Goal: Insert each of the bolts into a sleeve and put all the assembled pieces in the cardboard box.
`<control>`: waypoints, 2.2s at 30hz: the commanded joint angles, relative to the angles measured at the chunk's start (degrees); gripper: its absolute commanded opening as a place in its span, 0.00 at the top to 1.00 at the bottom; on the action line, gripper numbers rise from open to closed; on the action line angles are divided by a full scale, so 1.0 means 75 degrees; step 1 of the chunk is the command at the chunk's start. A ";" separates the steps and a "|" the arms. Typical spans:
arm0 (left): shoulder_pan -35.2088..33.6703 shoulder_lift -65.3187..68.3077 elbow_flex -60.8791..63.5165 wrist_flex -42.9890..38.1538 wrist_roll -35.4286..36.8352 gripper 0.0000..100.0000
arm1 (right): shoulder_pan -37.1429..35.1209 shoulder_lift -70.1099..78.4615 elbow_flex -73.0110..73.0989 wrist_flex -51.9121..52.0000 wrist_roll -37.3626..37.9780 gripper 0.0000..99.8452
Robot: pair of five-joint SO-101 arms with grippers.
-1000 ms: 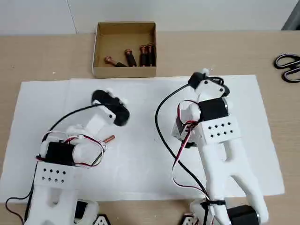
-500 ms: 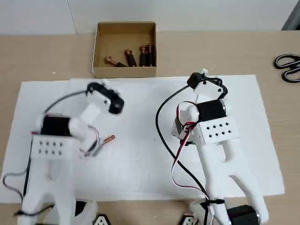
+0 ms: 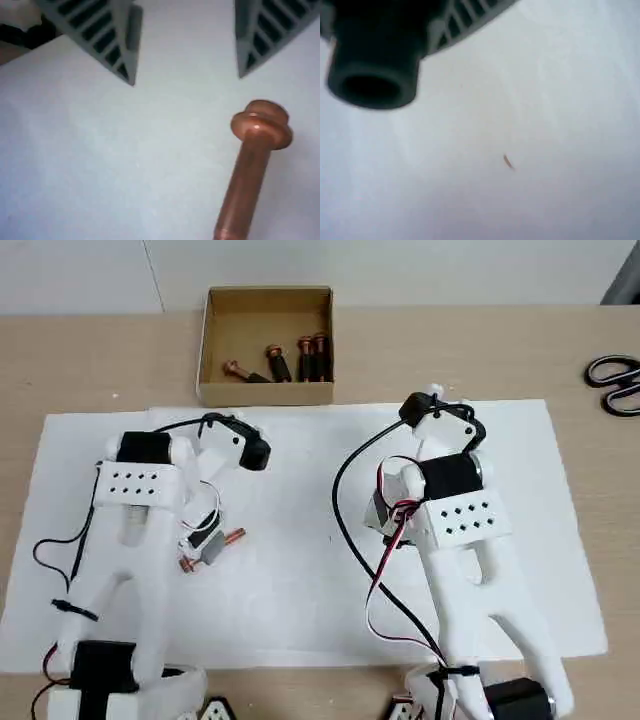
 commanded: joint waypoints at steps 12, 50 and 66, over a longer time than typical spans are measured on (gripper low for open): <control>-0.0023 -0.0012 0.0568 -0.0727 -0.0234 0.87 | 0.0076 -0.0264 -0.0035 -0.0076 0.0035 1.00; -0.0774 0.1266 0.1471 -0.2274 -0.0410 0.90 | 0.0041 -0.0275 -0.0070 -0.0053 0.0035 1.00; -0.0703 0.1254 -0.0088 -0.1348 -0.0738 0.99 | 0.0064 -0.0275 -0.0070 -0.0053 0.0047 1.00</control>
